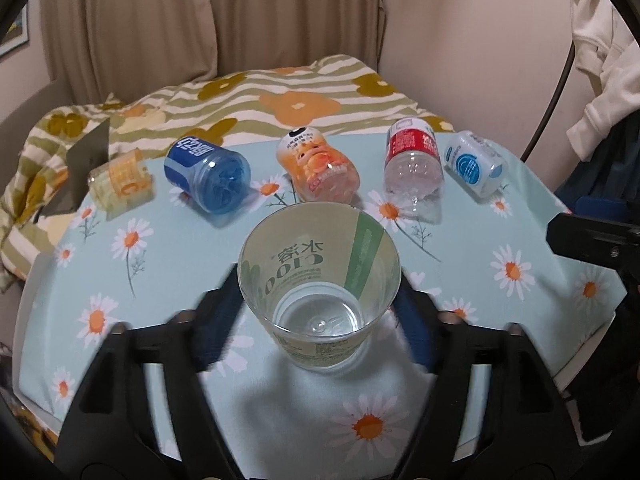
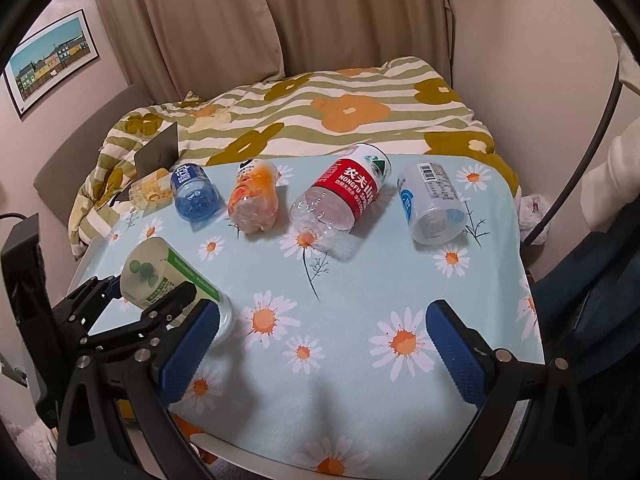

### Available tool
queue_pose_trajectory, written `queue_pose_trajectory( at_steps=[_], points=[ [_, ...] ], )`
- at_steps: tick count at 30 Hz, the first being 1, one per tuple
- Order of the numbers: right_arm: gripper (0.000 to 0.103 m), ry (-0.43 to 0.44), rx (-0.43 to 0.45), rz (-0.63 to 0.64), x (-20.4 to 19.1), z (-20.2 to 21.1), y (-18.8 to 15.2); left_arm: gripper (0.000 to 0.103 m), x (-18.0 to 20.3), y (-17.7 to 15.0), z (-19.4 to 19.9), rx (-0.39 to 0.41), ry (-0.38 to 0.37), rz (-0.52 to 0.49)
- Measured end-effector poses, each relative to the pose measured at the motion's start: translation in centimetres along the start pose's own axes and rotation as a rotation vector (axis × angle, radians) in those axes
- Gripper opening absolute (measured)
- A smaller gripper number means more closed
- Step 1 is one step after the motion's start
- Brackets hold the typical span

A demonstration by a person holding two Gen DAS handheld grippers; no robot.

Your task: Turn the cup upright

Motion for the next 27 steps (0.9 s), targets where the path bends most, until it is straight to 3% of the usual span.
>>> queue_pose_trajectory(
  at_steps=[2,8,16,19,27],
  points=[
    [0.103,-0.001,0.003,0.0,-0.1,0.2,0.0,0.101,-0.1,0.1,0.4,0.015,0.013,-0.002],
    [0.103,-0.006,0.031,-0.004,-0.7,1.6,0.3,0.101,-0.6,1.0,2.0,0.011,0.013,0.002],
    [0.103,0.026,0.029,-0.042,-2.4,4.8,1.4,0.103,-2.9,2.8,7.5,-0.048,0.052,0.026],
    [0.103,-0.001,-0.007,-0.048,-3.2,5.9,1.5,0.103,-3.9,3.3,9.8,-0.074,0.039,0.045],
    [0.103,-0.081,-0.005,-0.041,-5.6,9.0,1.0,0.103,-7.6,2.9,14.1,-0.149,0.056,0.093]
  ],
)
Point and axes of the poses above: each gripper's, at about its wrist camera, not at the fingertips, and z roughly against the way its jaws point, x to its right, y to its top, the point moved 7 cm from there along -z, roughly the way its jaws point, and after that the axes turned 6 degrees about -z, right-handed, at the moved point
